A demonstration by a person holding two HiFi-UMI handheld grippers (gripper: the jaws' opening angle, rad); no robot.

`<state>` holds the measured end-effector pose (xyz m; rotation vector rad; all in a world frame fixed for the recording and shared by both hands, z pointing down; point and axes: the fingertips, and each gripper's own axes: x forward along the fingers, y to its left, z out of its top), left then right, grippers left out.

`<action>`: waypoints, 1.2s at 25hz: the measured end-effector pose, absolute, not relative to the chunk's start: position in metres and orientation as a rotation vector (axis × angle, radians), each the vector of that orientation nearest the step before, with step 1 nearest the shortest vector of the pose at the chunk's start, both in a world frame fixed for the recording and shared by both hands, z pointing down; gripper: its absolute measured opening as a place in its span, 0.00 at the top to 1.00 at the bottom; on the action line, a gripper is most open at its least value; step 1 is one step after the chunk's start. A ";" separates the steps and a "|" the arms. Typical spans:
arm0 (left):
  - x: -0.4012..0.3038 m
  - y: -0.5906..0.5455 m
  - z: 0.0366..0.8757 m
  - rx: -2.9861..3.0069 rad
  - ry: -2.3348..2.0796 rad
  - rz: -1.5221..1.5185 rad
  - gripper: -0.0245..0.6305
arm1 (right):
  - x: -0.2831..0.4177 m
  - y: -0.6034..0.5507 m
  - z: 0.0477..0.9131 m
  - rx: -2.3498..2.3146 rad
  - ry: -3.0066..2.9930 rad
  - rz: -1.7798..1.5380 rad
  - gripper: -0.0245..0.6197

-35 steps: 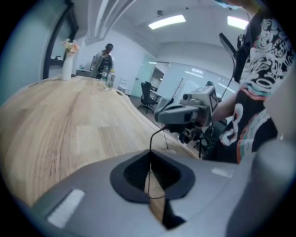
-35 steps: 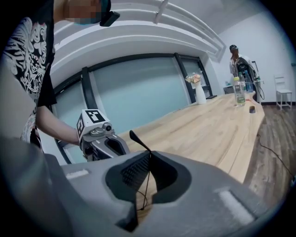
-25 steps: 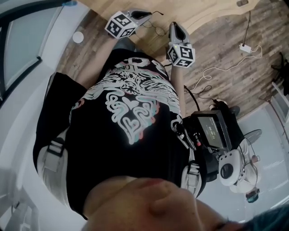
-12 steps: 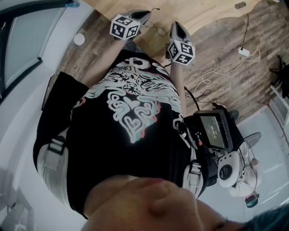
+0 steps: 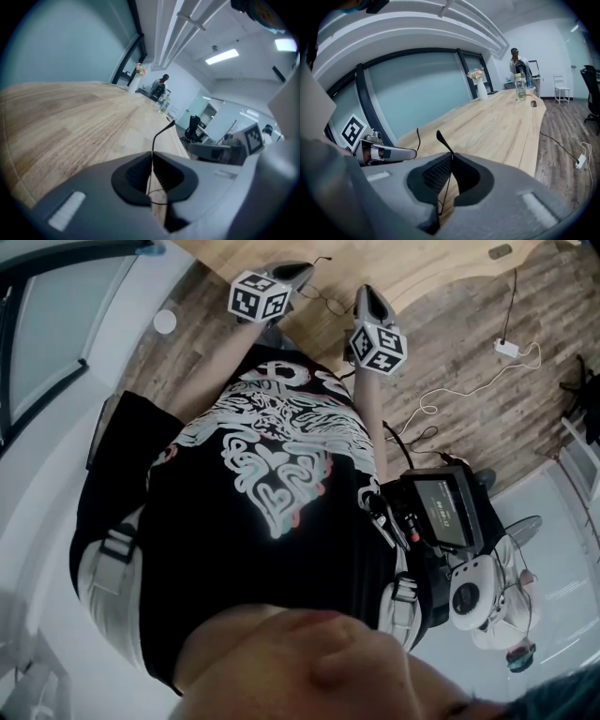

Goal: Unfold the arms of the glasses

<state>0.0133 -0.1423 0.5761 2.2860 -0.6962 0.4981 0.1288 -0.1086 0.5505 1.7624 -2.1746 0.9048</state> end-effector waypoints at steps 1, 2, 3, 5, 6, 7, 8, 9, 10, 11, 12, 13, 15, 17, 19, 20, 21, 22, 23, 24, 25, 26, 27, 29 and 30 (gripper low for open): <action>0.013 -0.141 0.576 2.282 -0.695 0.498 0.97 | 0.129 -0.108 0.550 1.761 -2.173 0.903 0.95; 0.014 -0.141 0.575 2.282 -0.694 0.500 0.97 | 0.129 -0.108 0.549 1.759 -2.170 0.900 0.95; 0.015 -0.141 0.575 2.286 -0.692 0.505 0.97 | 0.129 -0.109 0.549 1.759 -2.167 0.898 0.95; 0.017 -0.140 0.575 2.296 -0.690 0.517 0.97 | 0.130 -0.109 0.550 1.760 -2.159 0.895 0.95; 0.018 -0.139 0.575 2.297 -0.689 0.522 0.97 | 0.131 -0.109 0.550 1.761 -2.156 0.893 0.95; 0.018 -0.138 0.575 2.295 -0.690 0.524 0.97 | 0.131 -0.109 0.550 1.762 -2.153 0.891 0.95; 0.017 -0.138 0.575 2.293 -0.694 0.526 0.97 | 0.131 -0.109 0.549 1.764 -2.152 0.889 0.95; 0.017 -0.138 0.575 2.292 -0.699 0.530 0.97 | 0.131 -0.109 0.549 1.767 -2.149 0.888 0.95; 0.017 -0.137 0.575 2.292 -0.706 0.537 0.97 | 0.131 -0.109 0.549 1.770 -2.145 0.888 0.95; 0.018 -0.138 0.575 2.293 -0.712 0.548 0.97 | 0.132 -0.109 0.549 1.774 -2.140 0.889 0.95; 0.019 -0.139 0.576 2.296 -0.718 0.560 0.97 | 0.133 -0.110 0.550 1.777 -2.134 0.890 0.95; 0.020 -0.140 0.576 2.299 -0.723 0.572 0.97 | 0.133 -0.111 0.550 1.779 -2.127 0.892 0.95; 0.021 -0.141 0.577 2.304 -0.729 0.591 0.97 | 0.131 -0.112 0.551 1.778 -2.115 0.893 0.95; 0.019 -0.141 0.576 2.306 -0.736 0.604 0.97 | 0.129 -0.113 0.550 1.776 -2.106 0.895 0.95; 0.019 -0.141 0.575 2.309 -0.743 0.613 0.97 | 0.129 -0.114 0.549 1.775 -2.100 0.891 0.95; 0.019 -0.141 0.574 2.311 -0.747 0.617 0.97 | 0.129 -0.114 0.548 1.776 -2.097 0.888 0.96; 0.020 -0.141 0.574 2.312 -0.750 0.620 0.97 | 0.130 -0.115 0.548 1.779 -2.094 0.886 0.96; 0.020 -0.141 0.574 2.312 -0.752 0.622 0.97 | 0.130 -0.115 0.548 1.783 -2.091 0.887 0.96; 0.020 -0.141 0.574 2.312 -0.752 0.624 0.97 | 0.130 -0.114 0.549 1.786 -2.089 0.890 0.96; 0.021 -0.141 0.575 2.312 -0.751 0.627 0.97 | 0.130 -0.114 0.549 1.789 -2.087 0.892 0.96; 0.021 -0.141 0.575 2.313 -0.750 0.629 0.97 | 0.130 -0.114 0.549 1.791 -2.086 0.894 0.96; 0.022 -0.141 0.575 2.315 -0.749 0.630 0.97 | 0.130 -0.115 0.549 1.793 -2.085 0.895 0.96; 0.022 -0.142 0.575 2.316 -0.750 0.630 0.97 | 0.131 -0.116 0.548 1.794 -2.084 0.895 0.96; 0.023 -0.144 0.575 2.316 -0.751 0.632 0.97 | 0.132 -0.117 0.549 1.795 -2.083 0.896 0.96; 0.023 -0.144 0.575 2.316 -0.751 0.633 0.97 | 0.132 -0.117 0.549 1.797 -2.082 0.898 0.96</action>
